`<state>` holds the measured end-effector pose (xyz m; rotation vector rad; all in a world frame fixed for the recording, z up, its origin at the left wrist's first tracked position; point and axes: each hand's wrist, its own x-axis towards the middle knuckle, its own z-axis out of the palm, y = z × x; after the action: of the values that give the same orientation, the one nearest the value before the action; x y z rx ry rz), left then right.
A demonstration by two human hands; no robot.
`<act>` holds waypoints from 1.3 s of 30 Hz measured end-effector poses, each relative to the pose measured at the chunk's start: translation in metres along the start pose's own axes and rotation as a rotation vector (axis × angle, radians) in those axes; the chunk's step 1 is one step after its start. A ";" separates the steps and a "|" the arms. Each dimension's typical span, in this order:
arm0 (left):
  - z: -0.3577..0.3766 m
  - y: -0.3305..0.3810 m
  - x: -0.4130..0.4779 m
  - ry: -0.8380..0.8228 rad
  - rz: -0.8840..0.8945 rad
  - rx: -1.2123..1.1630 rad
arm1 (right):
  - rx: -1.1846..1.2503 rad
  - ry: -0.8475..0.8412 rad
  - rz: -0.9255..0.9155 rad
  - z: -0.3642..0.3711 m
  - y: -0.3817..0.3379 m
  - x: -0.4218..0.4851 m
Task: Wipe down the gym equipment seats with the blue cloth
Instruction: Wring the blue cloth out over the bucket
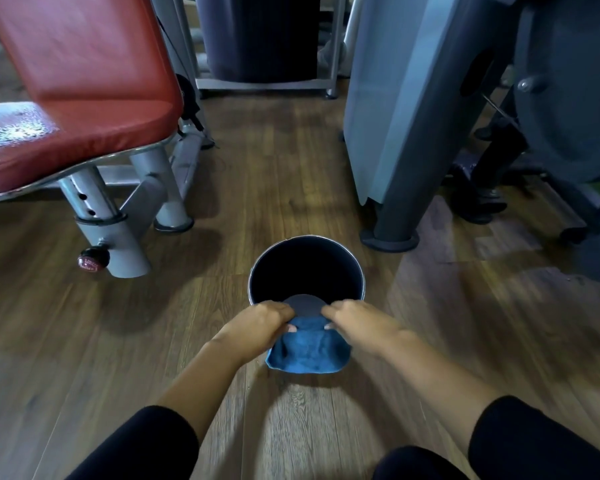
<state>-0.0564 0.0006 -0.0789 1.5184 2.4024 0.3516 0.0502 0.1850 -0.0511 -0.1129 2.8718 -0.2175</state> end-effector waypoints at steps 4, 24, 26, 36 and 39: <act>-0.028 0.002 0.008 0.094 0.001 0.060 | 0.024 0.125 -0.037 -0.021 0.003 0.002; -0.220 0.055 0.009 0.371 -0.028 0.153 | 0.101 0.282 0.088 -0.209 -0.018 -0.024; -0.263 0.073 0.003 0.366 -0.030 0.225 | 0.079 0.306 0.090 -0.249 -0.028 -0.037; -0.455 0.172 -0.050 0.374 -0.061 0.329 | 0.051 0.283 0.096 -0.451 -0.083 -0.130; -0.497 0.204 -0.065 0.391 -0.028 0.364 | 0.035 0.250 0.116 -0.499 -0.097 -0.163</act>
<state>-0.0369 -0.0012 0.4622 1.6904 2.9197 0.2290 0.0821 0.1738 0.4815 0.0951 3.1074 -0.2775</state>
